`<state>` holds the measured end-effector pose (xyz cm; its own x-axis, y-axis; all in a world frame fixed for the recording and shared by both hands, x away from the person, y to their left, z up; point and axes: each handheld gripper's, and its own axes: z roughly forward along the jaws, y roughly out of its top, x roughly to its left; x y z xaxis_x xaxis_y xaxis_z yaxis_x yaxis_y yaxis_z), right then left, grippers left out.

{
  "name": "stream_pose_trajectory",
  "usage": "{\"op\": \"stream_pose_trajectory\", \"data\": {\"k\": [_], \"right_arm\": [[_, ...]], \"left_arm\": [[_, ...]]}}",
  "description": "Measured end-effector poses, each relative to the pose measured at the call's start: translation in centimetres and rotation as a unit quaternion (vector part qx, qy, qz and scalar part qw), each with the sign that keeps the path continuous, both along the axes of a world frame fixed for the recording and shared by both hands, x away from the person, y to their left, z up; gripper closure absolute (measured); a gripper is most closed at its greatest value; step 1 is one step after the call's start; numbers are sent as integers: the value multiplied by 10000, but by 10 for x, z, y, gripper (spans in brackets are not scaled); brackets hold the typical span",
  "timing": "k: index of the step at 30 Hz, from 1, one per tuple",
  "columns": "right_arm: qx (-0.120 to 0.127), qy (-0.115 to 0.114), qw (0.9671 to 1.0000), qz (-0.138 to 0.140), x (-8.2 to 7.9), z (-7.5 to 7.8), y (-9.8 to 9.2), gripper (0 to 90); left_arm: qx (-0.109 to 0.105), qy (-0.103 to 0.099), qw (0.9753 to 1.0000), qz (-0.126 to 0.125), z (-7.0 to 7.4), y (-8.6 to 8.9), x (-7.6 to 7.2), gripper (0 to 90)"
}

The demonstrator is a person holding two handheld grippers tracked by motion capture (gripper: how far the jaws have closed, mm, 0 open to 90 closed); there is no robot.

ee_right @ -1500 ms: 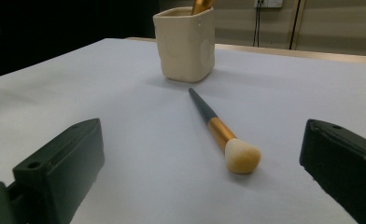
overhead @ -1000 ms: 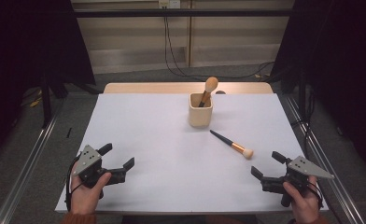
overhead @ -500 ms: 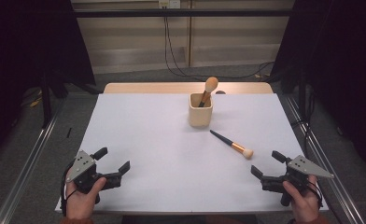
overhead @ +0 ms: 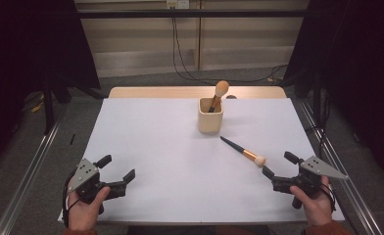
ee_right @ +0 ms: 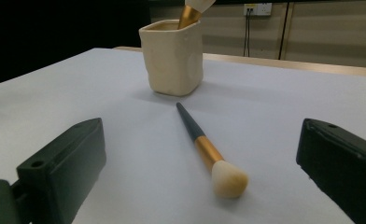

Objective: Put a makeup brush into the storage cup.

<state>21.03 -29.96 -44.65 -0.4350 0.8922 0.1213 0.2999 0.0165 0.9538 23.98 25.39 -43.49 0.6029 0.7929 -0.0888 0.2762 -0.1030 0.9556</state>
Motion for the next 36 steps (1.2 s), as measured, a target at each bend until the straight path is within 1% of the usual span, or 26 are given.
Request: {"op": "stream_pose_trajectory", "data": {"k": [3,6,9,10,12,18,20,22,23,25,26,28,30,32,33,36], "right_arm": [[3,32,10000,41,6,2,-1,14],[75,34,10000,35,12,2,-3,14],[56,-4,10000,47,17,5,-2,13],[43,-18,10000,57,19,7,-2,13],[13,-53,10000,71,23,10,0,13],[-78,-129,9998,130,37,18,4,13],[-79,-76,9998,139,42,18,4,13],[-157,45,9997,178,49,19,4,17],[-186,62,9996,179,51,19,4,17],[-209,94,9996,147,59,21,5,17],[-212,76,9996,144,62,22,6,17],[-166,70,9997,164,70,24,10,17],[-249,114,9994,209,75,27,13,17],[-234,152,9994,206,81,29,16,17],[-280,199,9991,231,84,30,17,17],[-358,244,9987,260,92,31,19,17]], "left_arm": [[34,-2,10000,25,0,1,-1,32],[38,6,10000,54,0,1,-2,32],[-27,-5,10000,87,2,2,-4,32],[-10,-13,10000,82,3,3,-4,32],[-54,-35,9999,141,3,3,-5,32],[0,-29,9999,119,3,3,-5,32],[2,-27,9999,126,3,3,-5,32],[13,3,10000,97,3,3,-5,32],[-10,11,10000,79,3,2,-5,32],[39,-14,10000,35,3,0,-5,32],[50,-19,10000,24,3,0,-5,32],[33,-35,10000,40,4,0,-5,32],[4,-38,10000,42,3,0,-5,32],[10,-31,10000,44,3,1,-4,32],[15,-34,10000,40,3,1,-4,32],[-14,-30,10000,54,3,1,-5,32]]}}
